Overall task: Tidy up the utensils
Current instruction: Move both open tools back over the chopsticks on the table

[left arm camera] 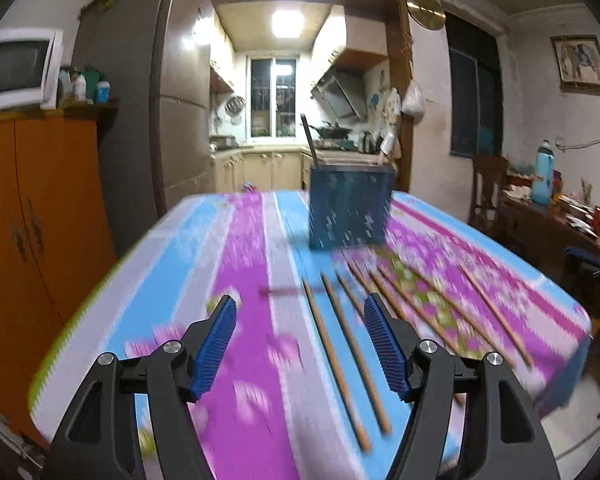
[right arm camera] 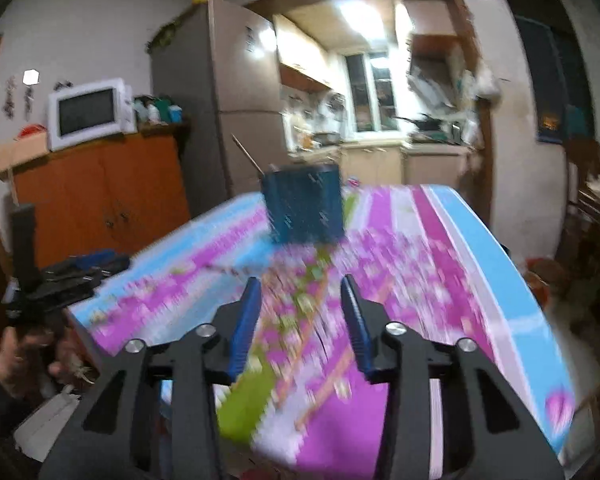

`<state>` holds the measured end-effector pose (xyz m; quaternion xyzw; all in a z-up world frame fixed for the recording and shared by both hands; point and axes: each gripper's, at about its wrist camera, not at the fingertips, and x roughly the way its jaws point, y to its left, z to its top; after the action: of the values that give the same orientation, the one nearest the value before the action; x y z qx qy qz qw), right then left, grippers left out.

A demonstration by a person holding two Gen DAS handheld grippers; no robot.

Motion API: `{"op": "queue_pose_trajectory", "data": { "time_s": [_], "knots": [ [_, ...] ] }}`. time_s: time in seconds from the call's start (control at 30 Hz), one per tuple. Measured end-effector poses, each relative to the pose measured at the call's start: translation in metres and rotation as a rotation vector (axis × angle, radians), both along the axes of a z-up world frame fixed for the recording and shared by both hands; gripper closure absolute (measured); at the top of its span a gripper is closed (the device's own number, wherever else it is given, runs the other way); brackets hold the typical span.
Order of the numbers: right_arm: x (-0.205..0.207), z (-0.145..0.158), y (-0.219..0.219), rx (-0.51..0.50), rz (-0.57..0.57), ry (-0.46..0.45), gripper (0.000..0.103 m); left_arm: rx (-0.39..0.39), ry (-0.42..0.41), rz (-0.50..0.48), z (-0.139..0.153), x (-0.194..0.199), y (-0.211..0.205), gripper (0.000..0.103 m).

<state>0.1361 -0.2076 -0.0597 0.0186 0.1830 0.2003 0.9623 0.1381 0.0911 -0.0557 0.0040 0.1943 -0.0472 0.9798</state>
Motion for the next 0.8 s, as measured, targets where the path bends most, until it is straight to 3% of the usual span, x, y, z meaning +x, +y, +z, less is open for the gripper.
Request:
{"op": "queue_pose_trajectory", "data": {
  "time_s": [0.13,0.37,0.77,0.8],
  "knots": [
    [-0.011,-0.039,0.006,-0.022,-0.053,0.056,0.072,0.010,0.051,-0.054,-0.034,-0.015,-0.007,0.037],
    [-0.027,-0.062,0.012,-0.072,-0.075,0.050,0.072,0.039,0.057,-0.109,-0.061,-0.036,-0.022,0.042],
    [-0.028,-0.073,0.016,-0.117,-0.107,0.042,0.072,0.097,0.067,-0.130,-0.081,-0.031,-0.033,0.076],
    [-0.028,-0.074,0.016,-0.119,-0.108,0.043,0.072,0.101,0.065,-0.126,-0.081,-0.031,-0.033,0.083]
  ]
}}
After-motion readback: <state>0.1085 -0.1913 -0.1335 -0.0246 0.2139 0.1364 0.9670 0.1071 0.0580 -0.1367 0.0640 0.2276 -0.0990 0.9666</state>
